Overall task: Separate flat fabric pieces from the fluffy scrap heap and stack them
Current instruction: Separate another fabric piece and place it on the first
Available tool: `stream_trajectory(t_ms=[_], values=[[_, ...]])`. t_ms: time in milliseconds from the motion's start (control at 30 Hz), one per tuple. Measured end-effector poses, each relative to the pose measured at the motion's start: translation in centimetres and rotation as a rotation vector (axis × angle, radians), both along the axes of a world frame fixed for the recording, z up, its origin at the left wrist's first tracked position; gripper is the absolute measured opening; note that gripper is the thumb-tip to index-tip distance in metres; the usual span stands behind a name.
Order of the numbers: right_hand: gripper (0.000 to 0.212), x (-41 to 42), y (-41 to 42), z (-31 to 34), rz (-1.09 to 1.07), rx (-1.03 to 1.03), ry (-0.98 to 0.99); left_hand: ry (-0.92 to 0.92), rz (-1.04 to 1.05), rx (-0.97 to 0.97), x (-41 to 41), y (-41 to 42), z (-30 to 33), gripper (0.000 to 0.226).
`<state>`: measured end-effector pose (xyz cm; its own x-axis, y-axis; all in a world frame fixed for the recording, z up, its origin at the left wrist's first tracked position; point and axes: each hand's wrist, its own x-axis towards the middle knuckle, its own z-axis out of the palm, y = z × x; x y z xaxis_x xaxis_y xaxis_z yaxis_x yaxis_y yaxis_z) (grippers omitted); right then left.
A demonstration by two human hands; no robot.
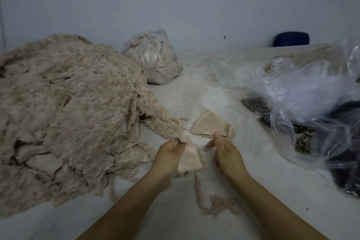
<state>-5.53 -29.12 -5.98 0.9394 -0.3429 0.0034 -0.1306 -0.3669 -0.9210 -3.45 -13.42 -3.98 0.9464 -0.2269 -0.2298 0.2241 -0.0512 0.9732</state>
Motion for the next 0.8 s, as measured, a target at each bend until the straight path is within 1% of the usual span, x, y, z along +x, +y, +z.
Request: stream_trajectory(t_ms=[33, 67, 100, 133, 167, 200, 233, 300, 367, 400, 467, 533, 567, 600, 667, 800], values=[[0.052, -0.1, 0.0, 0.2, 0.063, 0.064, 0.069, 0.015, -0.005, 0.000, 0.1, 0.1, 0.0, 0.021], [0.052, -0.3, 0.3, 0.2, 0.151, 0.153, 0.116, 0.018, -0.014, 0.003, 0.2, 0.1, 0.0, 0.023], [0.048, -0.6, 0.6, 0.2, 0.245, 0.222, 0.130, 0.017, -0.028, -0.001, 0.2, 0.0, -0.1, 0.025], [0.042, -0.8, 1.0, -0.1, 0.321, 0.239, 0.105, 0.021, -0.042, -0.019, 0.2, -0.1, -0.1, 0.025], [0.034, -0.9, 1.3, -0.3, 0.351, 0.204, 0.054, 0.031, -0.051, -0.033, 0.1, -0.2, -0.1, 0.026], [0.027, -0.7, 1.4, -0.5, 0.328, 0.138, -0.012, 0.039, -0.051, -0.038, 0.1, -0.2, -0.1, 0.027], [0.026, -0.5, 1.2, -0.8, 0.268, 0.074, -0.072, 0.041, -0.041, -0.028, 0.1, -0.1, 0.0, 0.028], [0.034, 0.0, 0.3, -0.8, 0.101, 0.022, -0.119, 0.032, -0.006, 0.014, 0.5, 0.5, 0.0, 0.031], [0.036, 0.2, -0.9, -0.7, 0.004, 0.013, -0.138, 0.048, 0.029, 0.048, 0.9, 1.4, 0.0, 0.032], [0.035, 0.2, -1.1, -0.7, 0.017, 0.003, -0.135, 0.064, 0.013, 0.056, 1.0, 1.7, 0.1, 0.031], [0.030, 0.2, -0.4, -0.4, 0.142, -0.008, -0.093, 0.087, -0.124, 0.034, 1.0, 1.6, 0.3, 0.030], [0.027, 0.4, 1.1, -0.1, 0.274, -0.002, -0.061, 0.036, -0.300, 0.126, 0.7, 1.3, 0.5, 0.031], [0.026, 0.5, 1.6, 0.1, 0.304, 0.003, -0.087, 0.010, -0.358, 0.183, 0.5, 1.2, 0.7, 0.028], [0.026, 0.7, 1.8, 0.3, 0.300, 0.017, -0.128, 0.003, -0.386, 0.202, 0.4, 1.2, 0.8, 0.025], [0.028, 1.0, 1.7, 0.3, 0.245, 0.061, -0.163, 0.028, -0.375, 0.154, 0.7, 1.7, 0.9, 0.022], [0.041, 0.9, 1.4, -0.3, 0.150, 0.109, -0.134, 0.026, -0.331, 0.131, 1.5, 2.9, 1.0, 0.017]])
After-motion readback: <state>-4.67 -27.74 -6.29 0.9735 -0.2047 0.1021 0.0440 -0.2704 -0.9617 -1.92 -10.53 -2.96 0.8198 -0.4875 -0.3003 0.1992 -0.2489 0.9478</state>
